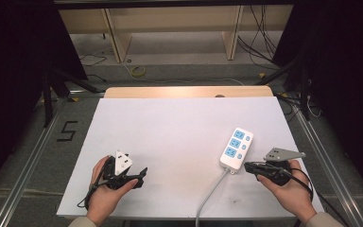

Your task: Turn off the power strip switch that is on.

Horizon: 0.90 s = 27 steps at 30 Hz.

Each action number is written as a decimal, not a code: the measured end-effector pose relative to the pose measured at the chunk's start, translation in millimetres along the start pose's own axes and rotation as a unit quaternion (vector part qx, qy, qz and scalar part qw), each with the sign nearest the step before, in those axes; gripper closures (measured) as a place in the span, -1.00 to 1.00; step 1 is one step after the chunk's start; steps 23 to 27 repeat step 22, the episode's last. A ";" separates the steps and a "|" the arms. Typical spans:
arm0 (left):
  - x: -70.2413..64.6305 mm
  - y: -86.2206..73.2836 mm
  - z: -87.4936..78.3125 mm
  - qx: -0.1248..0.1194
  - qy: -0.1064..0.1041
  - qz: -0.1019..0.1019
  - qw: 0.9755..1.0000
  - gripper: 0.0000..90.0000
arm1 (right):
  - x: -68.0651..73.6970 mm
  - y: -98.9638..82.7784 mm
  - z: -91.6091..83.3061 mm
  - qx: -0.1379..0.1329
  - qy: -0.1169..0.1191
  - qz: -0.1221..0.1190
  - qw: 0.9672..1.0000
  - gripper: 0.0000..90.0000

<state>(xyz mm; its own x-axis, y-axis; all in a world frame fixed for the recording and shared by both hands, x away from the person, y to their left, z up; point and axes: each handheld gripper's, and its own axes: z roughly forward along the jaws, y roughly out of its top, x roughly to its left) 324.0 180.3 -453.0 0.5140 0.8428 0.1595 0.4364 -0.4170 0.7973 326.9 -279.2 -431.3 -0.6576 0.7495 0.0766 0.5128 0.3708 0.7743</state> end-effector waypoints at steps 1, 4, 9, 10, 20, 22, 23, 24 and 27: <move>0.0 -0.1 -0.1 -0.001 0.000 0.000 1.000 -0.58 | 0.3 -0.7 0.3 -0.004 -0.001 -0.002 1.000 0.82; -0.3 0.0 -0.4 0.000 -0.001 0.000 1.000 -0.58 | 0.1 -2.5 1.0 -0.026 -0.003 -0.003 1.000 0.54; -0.5 0.1 -0.1 -0.001 -0.001 0.000 1.000 -0.58 | -3.3 -4.5 2.0 -0.062 -0.009 -0.007 0.998 0.09; -0.4 0.1 -0.2 -0.001 -0.001 0.000 1.000 -0.58 | -3.3 -4.5 2.0 -0.062 -0.009 -0.007 0.998 0.09; -0.3 -0.1 -0.1 0.000 -0.002 -0.001 1.000 -0.58 | -3.2 -6.2 -1.0 -0.082 -0.007 0.004 0.997 -0.14; -0.2 -0.3 0.1 0.002 -0.001 -0.003 1.000 -0.58 | -2.8 -6.4 -2.0 -0.085 -0.006 0.006 0.996 -0.17; -0.2 -0.3 0.1 0.002 -0.001 -0.003 1.000 -0.58 | -2.8 -6.4 -2.0 -0.085 -0.006 0.006 0.996 -0.17; -0.2 -0.3 0.1 0.002 -0.001 -0.003 1.000 -0.58 | -2.8 -6.4 -2.0 -0.085 -0.006 0.006 0.996 -0.17; -0.2 -0.3 0.1 0.002 -0.001 -0.003 1.000 -0.58 | -2.8 -6.4 -2.0 -0.085 -0.006 0.006 0.996 -0.17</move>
